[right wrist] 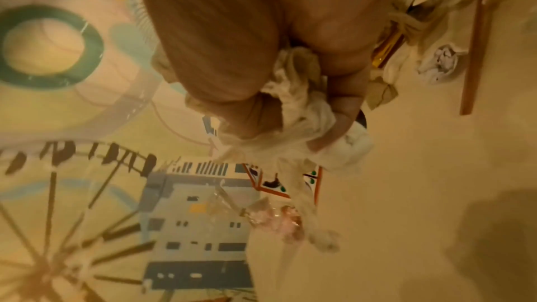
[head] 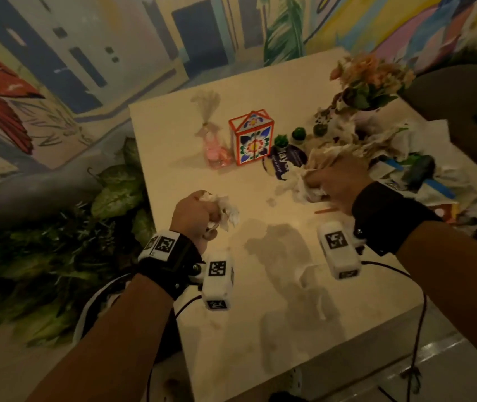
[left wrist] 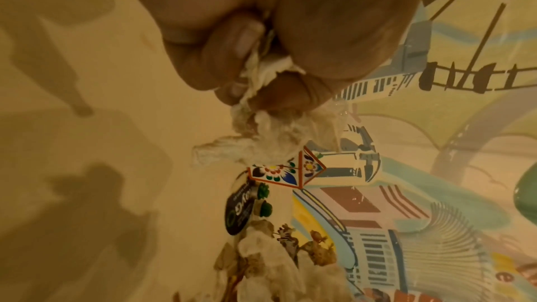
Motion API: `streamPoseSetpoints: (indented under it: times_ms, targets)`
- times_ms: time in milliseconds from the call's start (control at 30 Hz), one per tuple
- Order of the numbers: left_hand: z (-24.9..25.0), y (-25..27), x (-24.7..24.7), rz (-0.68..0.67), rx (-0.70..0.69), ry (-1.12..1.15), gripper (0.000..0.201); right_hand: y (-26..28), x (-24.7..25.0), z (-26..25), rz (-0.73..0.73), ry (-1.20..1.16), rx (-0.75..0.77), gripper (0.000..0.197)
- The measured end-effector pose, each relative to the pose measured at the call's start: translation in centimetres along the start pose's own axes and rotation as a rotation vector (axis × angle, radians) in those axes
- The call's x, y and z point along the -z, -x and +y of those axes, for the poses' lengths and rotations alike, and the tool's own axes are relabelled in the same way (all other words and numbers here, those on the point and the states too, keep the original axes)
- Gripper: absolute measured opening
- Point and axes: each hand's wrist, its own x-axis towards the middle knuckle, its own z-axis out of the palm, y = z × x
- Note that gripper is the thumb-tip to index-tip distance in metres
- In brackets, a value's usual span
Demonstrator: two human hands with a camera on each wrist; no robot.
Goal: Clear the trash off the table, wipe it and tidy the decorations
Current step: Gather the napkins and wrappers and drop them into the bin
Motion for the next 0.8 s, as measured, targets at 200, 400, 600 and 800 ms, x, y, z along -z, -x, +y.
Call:
streamPoseSetpoints:
  times_ms: [200, 400, 600, 800]
  targets:
    - [-0.9, -1.1, 8.0, -0.026, 0.021, -0.044, 0.06, 3.4, -6.1, -0.5, 0.07, 0.145, 0.066, 0.015]
    - [-0.3, -1.8, 20.9, 0.026, 0.014, -0.073, 0.05, 8.8, -19.2, -4.7, -0.114, 0.017, 0.16, 0.022]
    - [-2.8, -3.3, 33.0, 0.2, 0.104, -0.097, 0.046, 12.6, -32.7, -4.4, -0.42, 0.178, 0.199, 0.035]
    - [-10.7, -6.5, 38.5, 0.245, 0.22, -0.429, 0.031, 12.1, -41.6, 2.2, -0.59, 0.495, 0.025, 0.019]
